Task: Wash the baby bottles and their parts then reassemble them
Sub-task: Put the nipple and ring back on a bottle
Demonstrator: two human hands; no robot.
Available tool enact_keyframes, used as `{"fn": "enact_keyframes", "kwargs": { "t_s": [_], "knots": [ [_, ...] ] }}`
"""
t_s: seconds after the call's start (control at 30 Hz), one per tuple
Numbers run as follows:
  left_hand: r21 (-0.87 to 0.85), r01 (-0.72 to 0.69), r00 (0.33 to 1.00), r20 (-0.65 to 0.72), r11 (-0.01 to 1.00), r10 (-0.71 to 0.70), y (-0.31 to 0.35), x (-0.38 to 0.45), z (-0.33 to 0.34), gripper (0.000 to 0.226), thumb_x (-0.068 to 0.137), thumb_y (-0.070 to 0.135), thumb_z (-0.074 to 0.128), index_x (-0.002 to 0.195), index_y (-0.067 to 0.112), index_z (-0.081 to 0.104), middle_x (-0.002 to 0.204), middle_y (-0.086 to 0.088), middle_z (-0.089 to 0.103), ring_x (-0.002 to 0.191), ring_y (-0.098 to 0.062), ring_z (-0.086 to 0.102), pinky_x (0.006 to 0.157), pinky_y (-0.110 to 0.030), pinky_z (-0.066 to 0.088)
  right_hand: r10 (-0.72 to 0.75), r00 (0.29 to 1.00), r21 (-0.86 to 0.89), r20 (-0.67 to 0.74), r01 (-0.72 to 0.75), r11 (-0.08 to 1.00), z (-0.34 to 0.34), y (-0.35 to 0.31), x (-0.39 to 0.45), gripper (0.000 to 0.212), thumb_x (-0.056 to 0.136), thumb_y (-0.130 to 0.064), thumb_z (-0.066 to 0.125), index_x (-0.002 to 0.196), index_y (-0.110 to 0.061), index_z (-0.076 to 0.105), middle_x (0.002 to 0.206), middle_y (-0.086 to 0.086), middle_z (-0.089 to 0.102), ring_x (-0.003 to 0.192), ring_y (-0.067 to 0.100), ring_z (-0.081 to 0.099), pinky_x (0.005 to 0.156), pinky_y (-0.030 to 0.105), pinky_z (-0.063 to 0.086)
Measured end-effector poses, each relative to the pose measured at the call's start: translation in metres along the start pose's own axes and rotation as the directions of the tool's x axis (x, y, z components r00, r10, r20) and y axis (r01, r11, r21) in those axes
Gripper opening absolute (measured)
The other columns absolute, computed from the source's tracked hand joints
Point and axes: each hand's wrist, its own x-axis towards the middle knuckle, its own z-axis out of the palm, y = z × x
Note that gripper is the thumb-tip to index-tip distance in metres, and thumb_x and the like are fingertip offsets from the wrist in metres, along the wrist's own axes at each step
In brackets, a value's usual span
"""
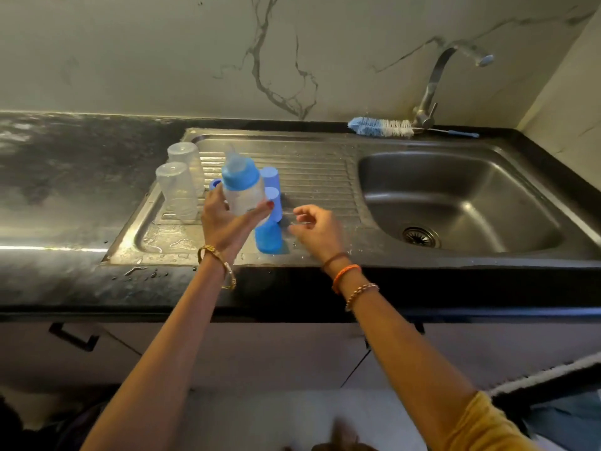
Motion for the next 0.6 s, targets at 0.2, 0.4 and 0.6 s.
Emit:
{"fn": "enact_keyframes", "kwargs": {
  "t_s": [0.2,0.4,0.6],
  "knots": [
    [0.073,0.021,1.0,-0.002,0.997,-0.021,-0.019,-0.009,-0.009,0.046,0.06,0.026,0.086,0.097,0.017,0.059,0.097,-0.005,0.062,0.088,-0.016,0.054,0.066,-0.007,0.039,-0.101,0.995,-0.272,0.017,0.102,0.957,0.042,-0.004,0.001,0.054,0.068,-0.027,0.079,0.113,-0.007,0.055,0.109,0.009,0.058,0.099,0.022,0.053,0.074,0.024,0.035],
    [0.03,0.012,0.997,0.078,0.999,-0.014,-0.015,-0.009,0.012,0.052,0.055,0.036,0.085,0.096,0.015,0.061,0.091,-0.001,0.06,0.083,-0.013,0.053,0.064,-0.004,0.038,-0.069,0.998,-0.293,-0.013,0.062,0.954,0.017,0.007,0.003,0.039,0.07,-0.022,0.074,0.101,-0.006,0.055,0.1,0.01,0.063,0.09,0.025,0.057,0.071,0.026,0.037],
    [0.065,0.04,0.972,0.229,0.997,-0.054,-0.012,-0.016,0.063,0.054,0.055,0.037,0.086,0.099,0.018,0.061,0.105,-0.006,0.062,0.097,-0.018,0.057,0.076,-0.019,0.045,0.052,0.986,-0.253,-0.161,-0.092,0.963,-0.07,0.042,0.01,0.039,0.066,-0.015,0.079,0.101,-0.007,0.062,0.093,0.005,0.063,0.083,0.017,0.056,0.074,0.021,0.04]
  ]
}}
